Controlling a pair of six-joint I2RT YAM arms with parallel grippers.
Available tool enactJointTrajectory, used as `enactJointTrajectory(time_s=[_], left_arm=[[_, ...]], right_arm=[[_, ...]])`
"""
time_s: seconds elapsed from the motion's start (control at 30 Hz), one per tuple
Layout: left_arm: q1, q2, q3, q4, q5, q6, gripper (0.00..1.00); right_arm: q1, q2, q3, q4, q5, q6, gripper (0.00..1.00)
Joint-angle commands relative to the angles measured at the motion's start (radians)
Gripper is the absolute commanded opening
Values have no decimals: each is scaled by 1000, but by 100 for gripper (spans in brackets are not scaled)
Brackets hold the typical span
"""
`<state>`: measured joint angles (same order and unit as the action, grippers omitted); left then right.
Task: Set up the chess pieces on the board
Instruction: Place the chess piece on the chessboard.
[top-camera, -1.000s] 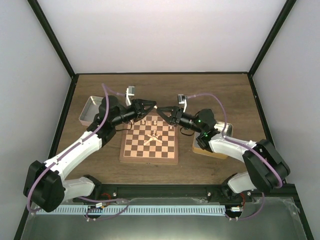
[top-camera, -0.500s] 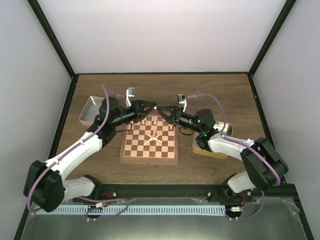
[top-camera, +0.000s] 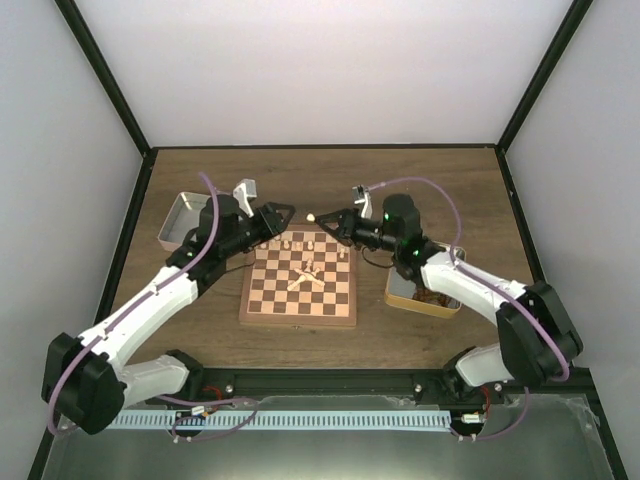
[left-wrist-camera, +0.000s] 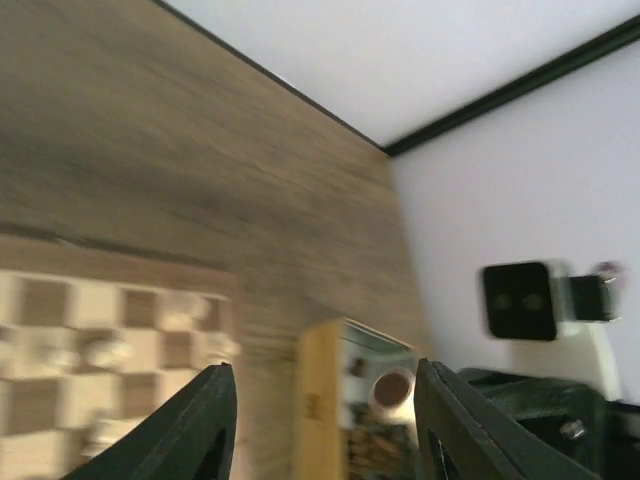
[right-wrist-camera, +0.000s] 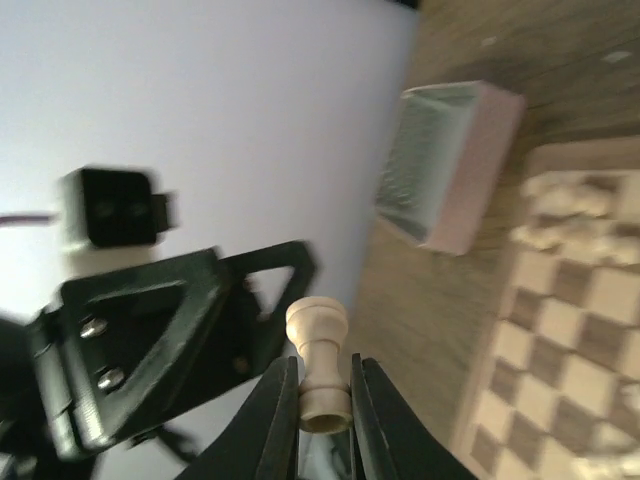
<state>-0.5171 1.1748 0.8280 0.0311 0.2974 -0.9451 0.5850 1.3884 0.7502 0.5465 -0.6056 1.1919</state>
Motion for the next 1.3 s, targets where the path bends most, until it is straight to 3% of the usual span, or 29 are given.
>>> enactJointTrajectory(time_s=[0.0, 0.13, 0.23, 0.5, 0.77, 1.27], left_arm=[[9, -79, 80, -268, -328, 335, 53], [10, -119, 116, -367, -473, 505, 56], [11, -132, 123, -393, -539, 575, 57], [12, -133, 110, -378, -538, 615, 57], [15, -155, 90, -376, -501, 615, 58], [16, -167, 57, -349, -473, 594, 58]], right_arm=[[-46, -4, 199, -647, 83, -370, 10], [-81, 57, 325, -943, 235, -567, 9], [-98, 120, 405, -1053, 305, -653, 9], [-100, 368, 680, -1285, 439, -803, 8], [-100, 526, 799, -1358, 452, -837, 9], [-93, 632, 857, -1380, 441, -846, 15]])
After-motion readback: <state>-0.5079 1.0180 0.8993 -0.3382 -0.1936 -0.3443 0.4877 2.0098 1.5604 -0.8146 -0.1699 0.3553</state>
